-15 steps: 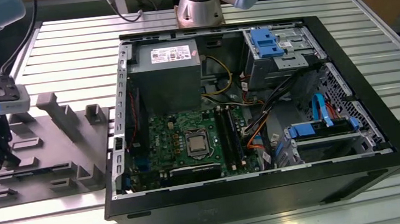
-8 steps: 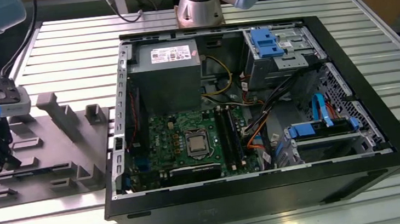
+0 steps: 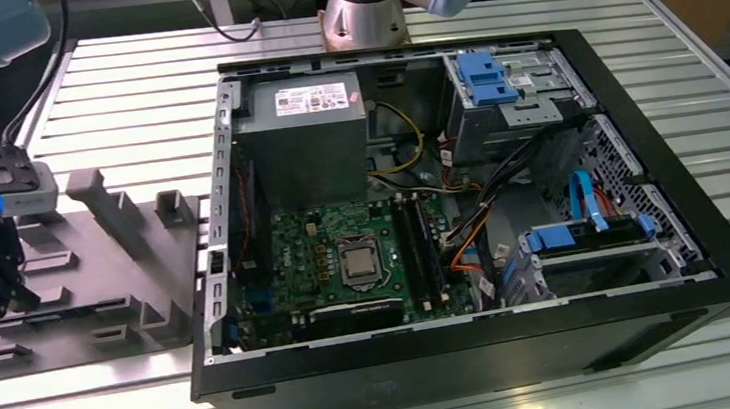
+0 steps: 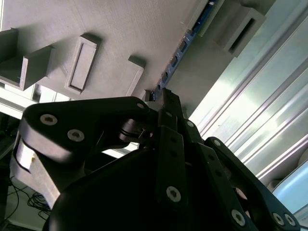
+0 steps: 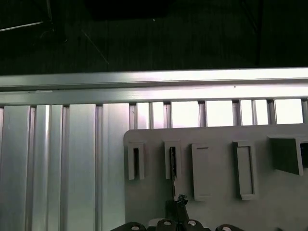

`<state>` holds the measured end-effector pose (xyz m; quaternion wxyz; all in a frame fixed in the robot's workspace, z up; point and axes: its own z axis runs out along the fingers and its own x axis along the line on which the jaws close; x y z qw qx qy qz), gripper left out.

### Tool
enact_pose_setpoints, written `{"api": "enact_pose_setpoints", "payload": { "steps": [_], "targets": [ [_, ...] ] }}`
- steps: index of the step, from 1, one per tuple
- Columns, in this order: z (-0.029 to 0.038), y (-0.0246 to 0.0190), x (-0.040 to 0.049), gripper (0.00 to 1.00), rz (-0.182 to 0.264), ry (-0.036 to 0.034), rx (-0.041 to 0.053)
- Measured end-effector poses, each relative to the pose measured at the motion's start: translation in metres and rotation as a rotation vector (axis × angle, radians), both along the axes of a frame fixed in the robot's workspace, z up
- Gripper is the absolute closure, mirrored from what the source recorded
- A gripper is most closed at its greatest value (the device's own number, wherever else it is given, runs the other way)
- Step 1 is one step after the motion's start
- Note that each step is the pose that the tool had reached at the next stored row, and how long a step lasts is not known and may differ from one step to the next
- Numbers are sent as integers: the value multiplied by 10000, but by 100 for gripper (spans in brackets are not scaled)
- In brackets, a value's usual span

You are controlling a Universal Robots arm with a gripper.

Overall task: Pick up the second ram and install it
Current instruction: 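Pick up the second ram and move it above second insertion slot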

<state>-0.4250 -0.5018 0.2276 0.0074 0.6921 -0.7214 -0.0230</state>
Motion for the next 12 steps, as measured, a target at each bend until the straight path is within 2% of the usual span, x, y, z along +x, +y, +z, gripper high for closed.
{"api": "enact_pose_setpoints", "payload": {
  "steps": [12],
  "targets": [
    [-44,0,39,89,68,0,-29]
  ]
}}
